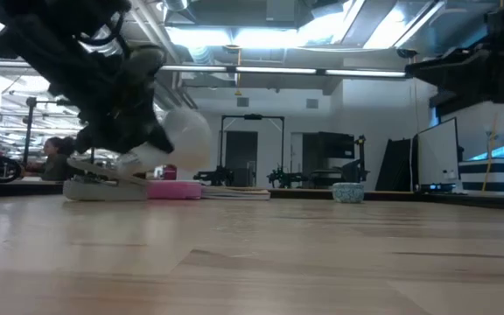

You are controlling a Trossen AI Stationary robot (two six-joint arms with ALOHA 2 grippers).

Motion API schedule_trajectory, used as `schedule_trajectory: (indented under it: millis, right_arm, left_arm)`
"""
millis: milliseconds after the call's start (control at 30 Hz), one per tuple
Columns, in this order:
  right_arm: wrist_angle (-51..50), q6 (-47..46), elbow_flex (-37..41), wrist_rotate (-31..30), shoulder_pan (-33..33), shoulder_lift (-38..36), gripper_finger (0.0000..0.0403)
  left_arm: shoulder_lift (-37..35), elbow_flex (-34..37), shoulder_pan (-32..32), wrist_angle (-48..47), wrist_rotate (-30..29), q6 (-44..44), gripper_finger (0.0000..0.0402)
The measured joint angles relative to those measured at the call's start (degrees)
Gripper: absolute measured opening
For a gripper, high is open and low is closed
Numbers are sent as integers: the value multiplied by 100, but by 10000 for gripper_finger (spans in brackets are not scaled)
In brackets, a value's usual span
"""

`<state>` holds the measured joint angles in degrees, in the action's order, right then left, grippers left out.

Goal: Screw lightbulb
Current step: Insert the white lightbulb into the desk lamp

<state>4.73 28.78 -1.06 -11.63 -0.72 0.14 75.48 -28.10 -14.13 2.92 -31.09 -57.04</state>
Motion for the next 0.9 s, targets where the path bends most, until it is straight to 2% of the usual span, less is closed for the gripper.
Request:
schedule_trajectory:
  millis: [167,467,600,900]
  right_arm:
    - [17,-131,0,366,-1,26,309]
    - [8,-133,-3,385,-1,203,309]
    - [65,-315,-7,730,-1,280,309]
    - [1449,-453,-13,720,-5,905,309]
  left_arm:
    - [-2,0,0,744,-2,177,157]
    - [-2,-2,102,1780,-64,210,156]
    - [-4,-2,257,2011,-66,343,156]
    - [-4,-2,615,2102,-66,623,155]
